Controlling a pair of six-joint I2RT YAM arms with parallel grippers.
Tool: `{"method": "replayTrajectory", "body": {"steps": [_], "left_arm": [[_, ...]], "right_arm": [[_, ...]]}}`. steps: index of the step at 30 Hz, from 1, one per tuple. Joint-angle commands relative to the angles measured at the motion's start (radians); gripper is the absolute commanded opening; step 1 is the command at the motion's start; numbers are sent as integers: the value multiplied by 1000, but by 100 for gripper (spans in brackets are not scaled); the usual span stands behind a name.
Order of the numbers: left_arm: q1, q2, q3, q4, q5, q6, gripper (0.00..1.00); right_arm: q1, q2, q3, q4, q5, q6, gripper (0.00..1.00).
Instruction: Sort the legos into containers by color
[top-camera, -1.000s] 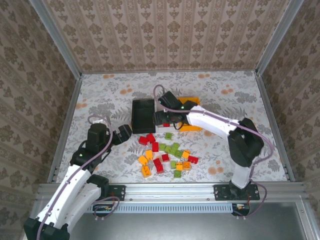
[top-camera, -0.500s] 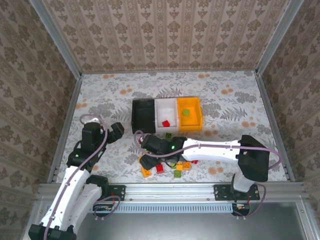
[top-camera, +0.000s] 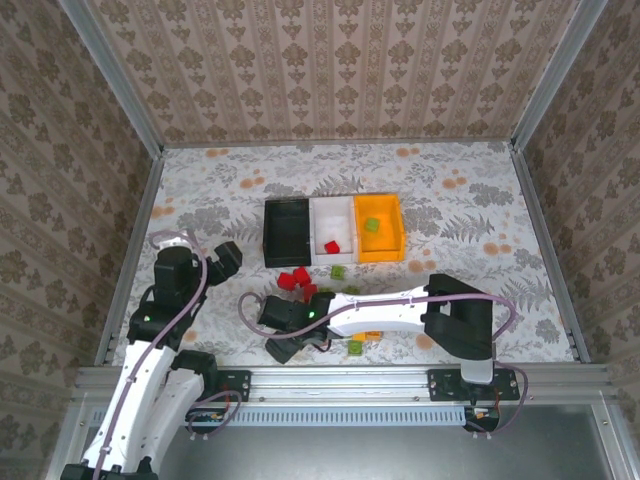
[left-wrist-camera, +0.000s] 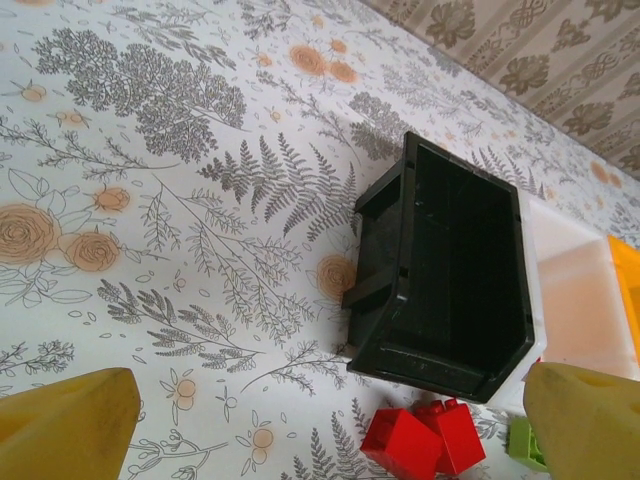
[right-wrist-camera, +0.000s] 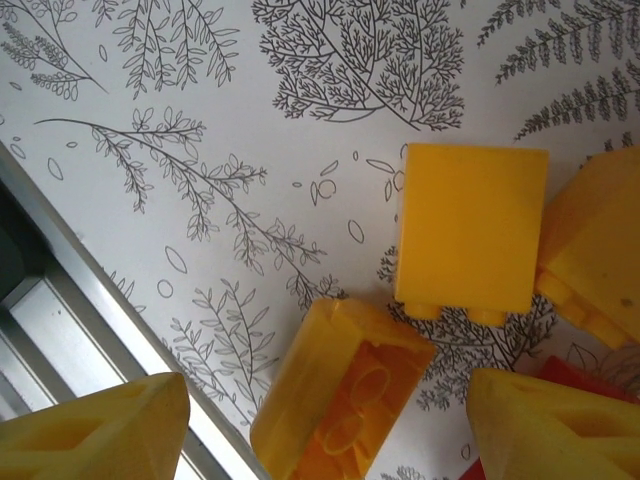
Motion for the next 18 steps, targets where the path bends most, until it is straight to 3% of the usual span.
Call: {"method": "replayTrajectory", "body": {"steps": [1,11,18], "left_arm": [[12,-22,30,-26,8,19,100],[21,-13,30,-12,26,15,100],[25,-2,28,-3,37,16,100]], "right_arm": [[8,44,42,-50,40,-23,74],[12,108,54,-125,78,-20,64],[12,108,40,-94,77,-29,46]]}}
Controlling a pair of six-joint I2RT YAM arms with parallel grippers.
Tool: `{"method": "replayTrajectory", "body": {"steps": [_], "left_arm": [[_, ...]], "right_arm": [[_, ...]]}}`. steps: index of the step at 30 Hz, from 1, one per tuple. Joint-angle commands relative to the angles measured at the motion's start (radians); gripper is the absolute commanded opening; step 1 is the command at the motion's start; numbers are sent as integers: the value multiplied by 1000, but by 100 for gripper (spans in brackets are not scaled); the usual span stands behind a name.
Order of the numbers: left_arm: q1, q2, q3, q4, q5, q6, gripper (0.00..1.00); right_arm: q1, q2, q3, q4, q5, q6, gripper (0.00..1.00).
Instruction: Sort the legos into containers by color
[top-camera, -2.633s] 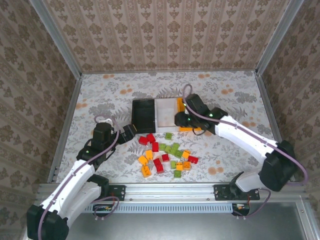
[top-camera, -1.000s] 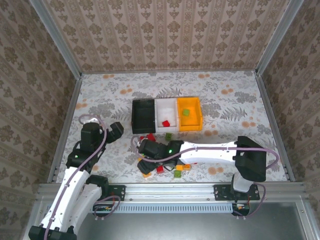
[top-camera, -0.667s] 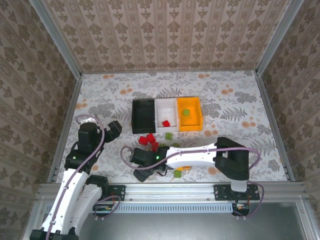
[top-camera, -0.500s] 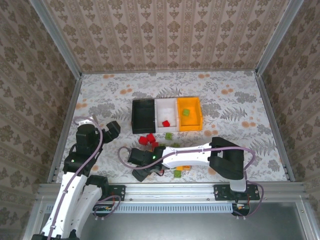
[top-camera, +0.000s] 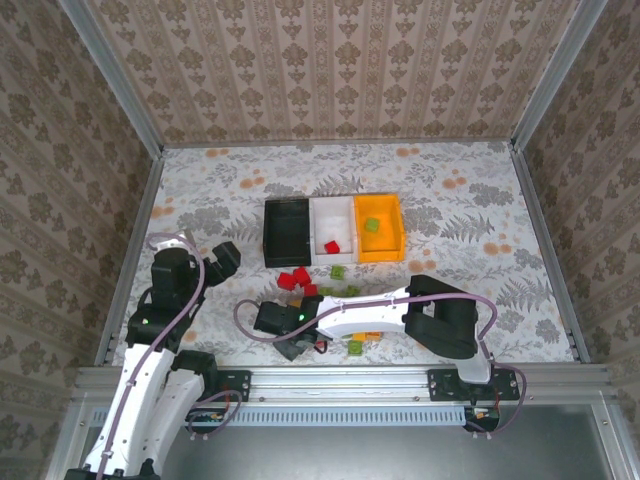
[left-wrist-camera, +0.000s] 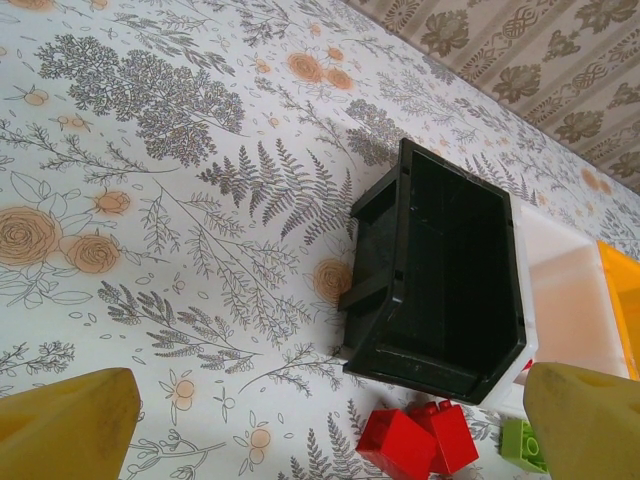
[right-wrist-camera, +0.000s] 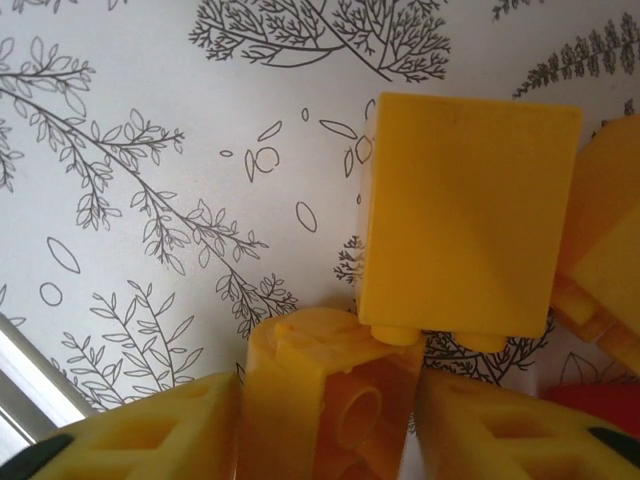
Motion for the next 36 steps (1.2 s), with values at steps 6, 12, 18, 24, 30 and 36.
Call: {"method": "replayTrajectory", "body": {"steps": [6,12,18,24,30,36], "left_arm": [[8,21,33,8,32,17,100],[8,28,24,36,49,9,100],[7,55,12,71,79,-4,100],[-9,65,-43,108,102,-39,100],[-55,56,-103,124,120,-60,100],[-77,72,-141,156,173,-68,100]], "right_arm": [[-3,-34,-39,32,39,-11,36],[-37,-153,-121,134,-4,-6,29],[-114,-303,-167,182,-67,6,29],[-311,-338,-67,172,-119,-4,30],[-434,-134,206,96,-129,-33,33],[-499,107,474,20,-106,-20,35]]}}
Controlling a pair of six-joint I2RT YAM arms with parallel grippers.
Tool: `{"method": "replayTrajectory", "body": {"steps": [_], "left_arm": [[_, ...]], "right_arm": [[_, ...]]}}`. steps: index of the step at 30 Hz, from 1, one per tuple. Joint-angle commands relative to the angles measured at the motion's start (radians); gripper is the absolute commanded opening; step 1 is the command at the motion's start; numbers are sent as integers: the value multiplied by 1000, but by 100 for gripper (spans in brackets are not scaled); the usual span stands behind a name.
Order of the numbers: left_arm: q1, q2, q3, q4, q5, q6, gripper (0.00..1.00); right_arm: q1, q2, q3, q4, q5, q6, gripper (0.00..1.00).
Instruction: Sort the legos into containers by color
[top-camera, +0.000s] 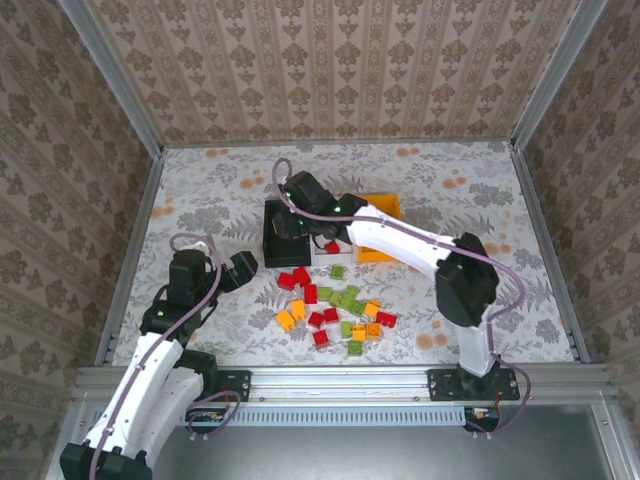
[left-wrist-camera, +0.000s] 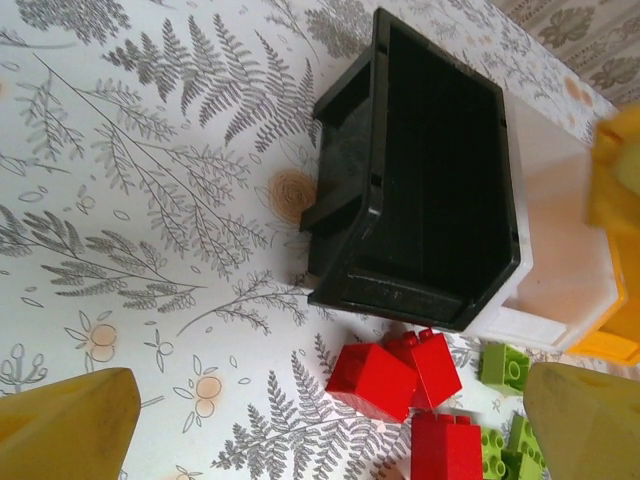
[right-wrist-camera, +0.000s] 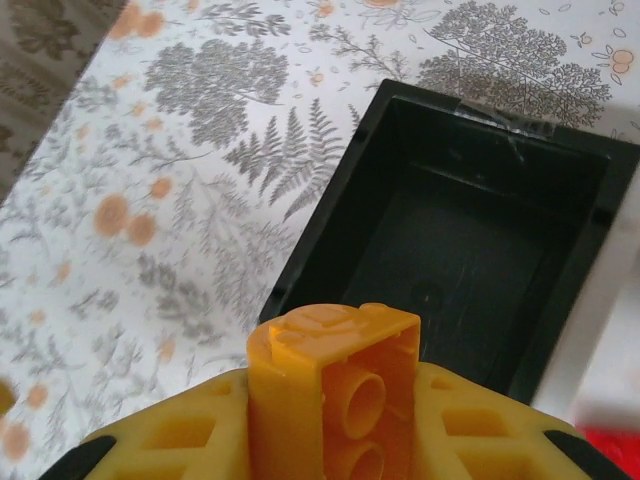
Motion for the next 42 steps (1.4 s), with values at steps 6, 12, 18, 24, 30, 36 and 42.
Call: {"method": "replayTrajectory", "body": {"steps": [6,12,18,24,30,36,42], "left_arm": [[-79,66,-13,64,63,7,96],[-172,135,15,34,43,51,94],[-309,185,19,-11,20,37,93],[-530,249,5,-44,-60,14,93],[-678,353,22,-137,-196,-5,89],[-730,482,40,-92,-303,35,81],[-739,557,64,-19,-338,103,75]], "right_arm": [[-22,198,245,-165,21,-24,46],[-29,185,261,-162,29,-13,70],[-43,36,76,-63,31,24,76],[-74,-160,-209,48,23,70,78],[-106,-297,-398,95,24,91,79],[-120,-380,-503,129,30,117,79],[-128,-427,-532,117,49,117,79]]}}
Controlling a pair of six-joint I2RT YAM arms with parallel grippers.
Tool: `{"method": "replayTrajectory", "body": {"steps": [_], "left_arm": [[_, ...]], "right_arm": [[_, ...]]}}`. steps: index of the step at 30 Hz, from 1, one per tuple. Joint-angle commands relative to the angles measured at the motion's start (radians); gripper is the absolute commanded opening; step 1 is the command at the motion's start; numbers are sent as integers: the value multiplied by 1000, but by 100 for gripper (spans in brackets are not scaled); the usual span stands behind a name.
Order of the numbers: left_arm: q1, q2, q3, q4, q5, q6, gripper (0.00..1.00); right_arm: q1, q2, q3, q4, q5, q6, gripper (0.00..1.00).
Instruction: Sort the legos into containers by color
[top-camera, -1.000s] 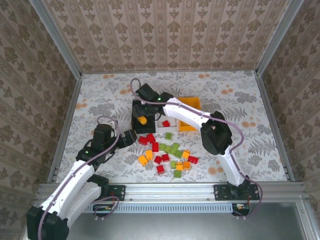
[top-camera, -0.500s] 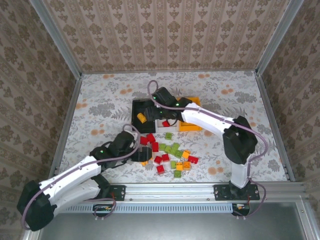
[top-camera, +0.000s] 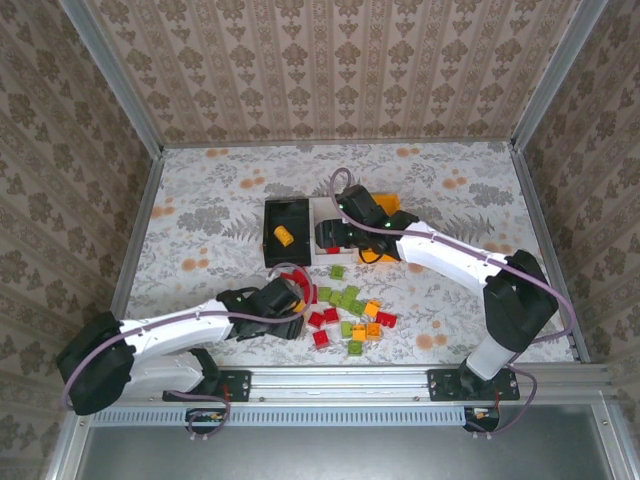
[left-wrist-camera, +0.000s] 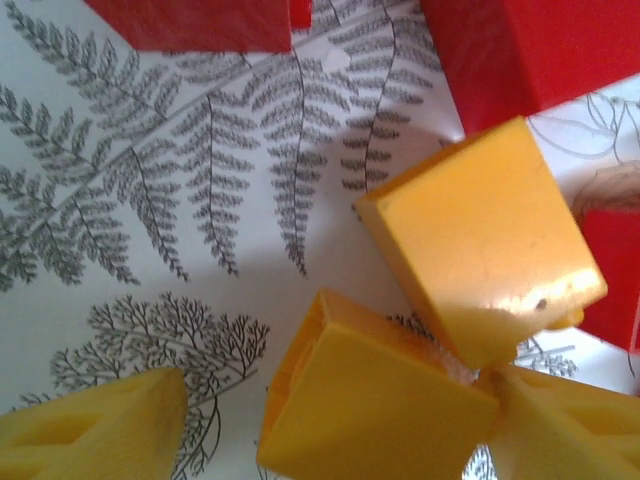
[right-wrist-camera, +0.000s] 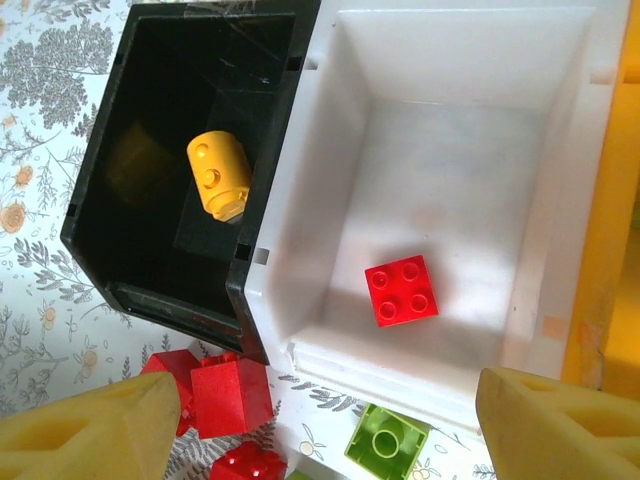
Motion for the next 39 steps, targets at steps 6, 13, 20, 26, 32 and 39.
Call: {"method": "replayTrajectory", "body": {"steps": [6,13,20,26,32,39], "left_arm": [[-8,19,19,70,-1,39,55],[-9,-39,24,-34,-7,-9,40],[0,-173,139,-179,-84,4,37],[208,-110,300,-103,-37,136,35],[383,134,469,25,0,245,34],[455,386,603,108,43,269,39]], "right_arm": [[-24,-86,-38,14,46,15,79],[-42,-95,-49,12,46,19,80],[-66,-131,-81,18,41,27,80],[-88,-177,-134,26,37,36,80],[-105,-216,-183,17,34,39,80],[-119,-269,-222,13,31,39,80]]}}
